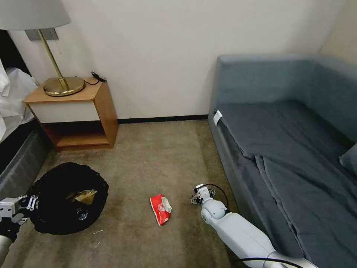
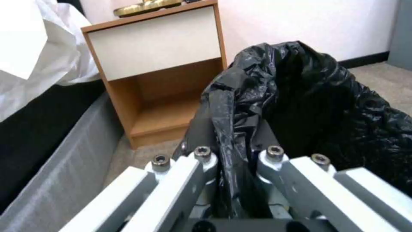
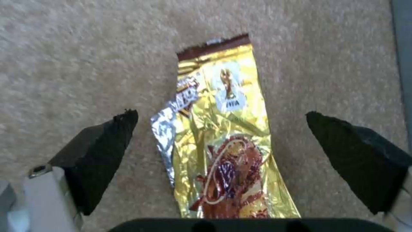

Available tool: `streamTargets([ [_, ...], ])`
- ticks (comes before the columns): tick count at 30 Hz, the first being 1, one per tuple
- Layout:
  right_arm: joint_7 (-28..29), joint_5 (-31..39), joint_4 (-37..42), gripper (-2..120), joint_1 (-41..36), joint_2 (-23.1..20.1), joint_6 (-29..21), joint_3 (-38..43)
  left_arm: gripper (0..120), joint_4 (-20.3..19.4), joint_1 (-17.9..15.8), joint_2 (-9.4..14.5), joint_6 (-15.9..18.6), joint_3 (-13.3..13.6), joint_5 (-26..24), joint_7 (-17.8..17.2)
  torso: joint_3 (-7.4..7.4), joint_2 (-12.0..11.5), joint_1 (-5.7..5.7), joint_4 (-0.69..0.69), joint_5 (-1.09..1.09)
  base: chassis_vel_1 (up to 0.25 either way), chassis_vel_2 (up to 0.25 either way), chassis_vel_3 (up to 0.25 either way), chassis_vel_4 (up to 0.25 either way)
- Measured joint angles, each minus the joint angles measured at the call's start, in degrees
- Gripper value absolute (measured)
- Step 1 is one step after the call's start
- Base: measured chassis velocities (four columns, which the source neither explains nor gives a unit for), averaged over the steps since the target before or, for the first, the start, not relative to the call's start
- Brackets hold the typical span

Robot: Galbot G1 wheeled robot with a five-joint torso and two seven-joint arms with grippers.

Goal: Pick up the trash bin, then pick up the garbage on the floor and place it into the trash bin.

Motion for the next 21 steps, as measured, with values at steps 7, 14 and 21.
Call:
streamTargets([
  [7,-2.3,-2.5,-4.5,100,0.5,1.7,1.8,1.9,6,-0.3,1.1,0.2,-0.1,-0.6,-0.4,0.6,0.00,0.0,0.00,0.00,-0.01,0.000,0.000,0.000,0.000],
  [14,-6.1,-5.8,-11.3,100,2.1,4.0,4.8,4.5,6,0.1,2.1,-0.3,-0.7,-1.2,-0.7,0.8,0.00,0.0,0.00,0.00,0.00,0.000,0.000,0.000,0.000],
  [21,-7.9,-5.8,-12.9,100,2.6,4.3,5.7,4.9,6,0.0,1.9,-0.8,-0.7,-0.9,-0.6,1.1,0.00,0.0,0.00,-0.01,-0.01,0.000,0.000,0.000,0.000],
])
